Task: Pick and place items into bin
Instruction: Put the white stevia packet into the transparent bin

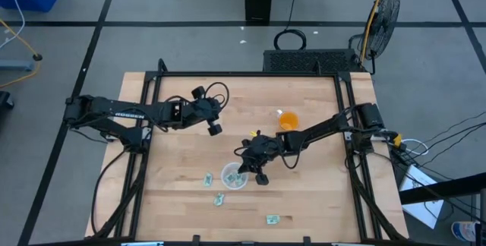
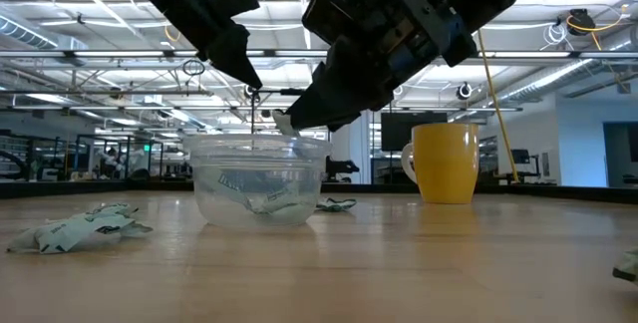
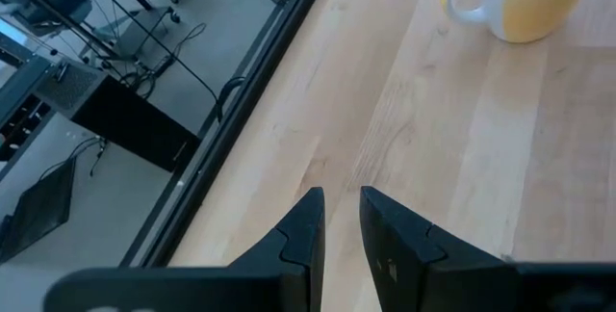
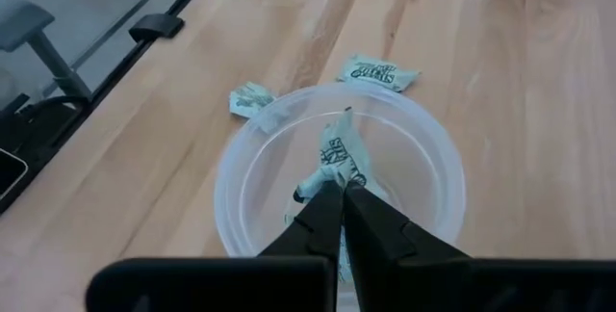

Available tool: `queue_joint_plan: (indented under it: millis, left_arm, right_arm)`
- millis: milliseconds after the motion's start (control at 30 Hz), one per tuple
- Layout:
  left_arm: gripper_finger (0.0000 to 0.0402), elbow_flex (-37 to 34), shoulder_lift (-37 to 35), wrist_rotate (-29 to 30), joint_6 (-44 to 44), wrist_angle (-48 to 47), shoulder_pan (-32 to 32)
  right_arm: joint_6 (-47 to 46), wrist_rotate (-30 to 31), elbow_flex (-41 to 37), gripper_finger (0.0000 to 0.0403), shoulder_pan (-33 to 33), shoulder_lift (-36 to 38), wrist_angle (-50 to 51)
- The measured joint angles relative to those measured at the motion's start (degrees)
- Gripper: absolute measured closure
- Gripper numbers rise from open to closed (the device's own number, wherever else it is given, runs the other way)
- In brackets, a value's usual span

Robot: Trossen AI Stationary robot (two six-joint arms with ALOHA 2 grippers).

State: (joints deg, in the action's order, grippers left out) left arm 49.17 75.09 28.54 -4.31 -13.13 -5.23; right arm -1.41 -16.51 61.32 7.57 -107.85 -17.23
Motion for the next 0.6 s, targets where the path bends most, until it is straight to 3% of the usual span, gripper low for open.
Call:
queue_joint_plan:
  millis: [133, 400, 600]
  left_arm:
    - [0.0325, 0.00, 0.00, 0.00, 0.15, 0.04, -0.01]
    - [0.0325, 0.00, 0.00, -0.03, 0.13, -0.19, -0.01]
    - [0.0325, 0.00, 0.00, -0.18, 0.13, -0.35, 0.10]
  right_arm:
    - [1.03, 0.04, 0.00, 0.0386, 0.00, 0.00, -0.04]
    - [1.05, 0.15, -0.04, 0.0313, 0.00, 0.02, -1.42]
    - [0.90, 2.16, -0.07, 0.0286, -0.09, 2.48, -1.62]
